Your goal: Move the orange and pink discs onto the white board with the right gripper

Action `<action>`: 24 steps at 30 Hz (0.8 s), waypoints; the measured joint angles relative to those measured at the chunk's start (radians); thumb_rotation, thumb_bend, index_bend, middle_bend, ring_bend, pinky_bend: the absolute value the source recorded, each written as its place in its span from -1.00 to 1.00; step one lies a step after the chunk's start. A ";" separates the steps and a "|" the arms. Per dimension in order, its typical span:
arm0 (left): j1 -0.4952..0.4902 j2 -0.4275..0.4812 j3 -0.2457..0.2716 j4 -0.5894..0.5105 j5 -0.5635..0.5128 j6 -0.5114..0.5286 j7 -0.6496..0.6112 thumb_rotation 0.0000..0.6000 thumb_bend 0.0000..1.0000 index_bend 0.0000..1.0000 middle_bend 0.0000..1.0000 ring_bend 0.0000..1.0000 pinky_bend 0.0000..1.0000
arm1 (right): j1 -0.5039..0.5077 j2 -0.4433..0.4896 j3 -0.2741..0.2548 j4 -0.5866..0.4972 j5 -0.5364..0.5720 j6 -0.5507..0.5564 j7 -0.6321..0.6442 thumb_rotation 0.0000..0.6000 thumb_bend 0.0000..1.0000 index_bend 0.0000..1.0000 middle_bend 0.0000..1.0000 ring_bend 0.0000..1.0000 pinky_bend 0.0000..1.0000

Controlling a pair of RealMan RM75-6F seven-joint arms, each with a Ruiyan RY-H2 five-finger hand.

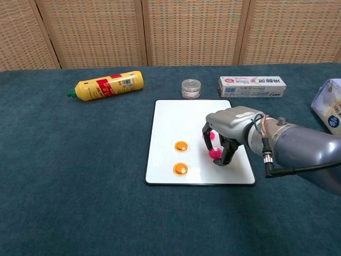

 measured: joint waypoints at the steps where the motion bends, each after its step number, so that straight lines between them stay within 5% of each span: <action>1: 0.000 0.000 0.000 0.000 0.001 0.000 -0.001 1.00 -1.00 -1.00 -1.00 -1.00 -1.00 | 0.000 0.000 0.000 0.001 0.001 0.000 0.001 1.00 -0.17 0.13 0.99 0.89 1.00; 24: -0.001 0.001 -0.001 -0.001 -0.001 0.000 0.000 1.00 -1.00 -1.00 -1.00 -1.00 -1.00 | -0.002 -0.001 -0.012 0.003 -0.004 -0.005 0.011 1.00 -0.17 0.13 0.99 0.89 1.00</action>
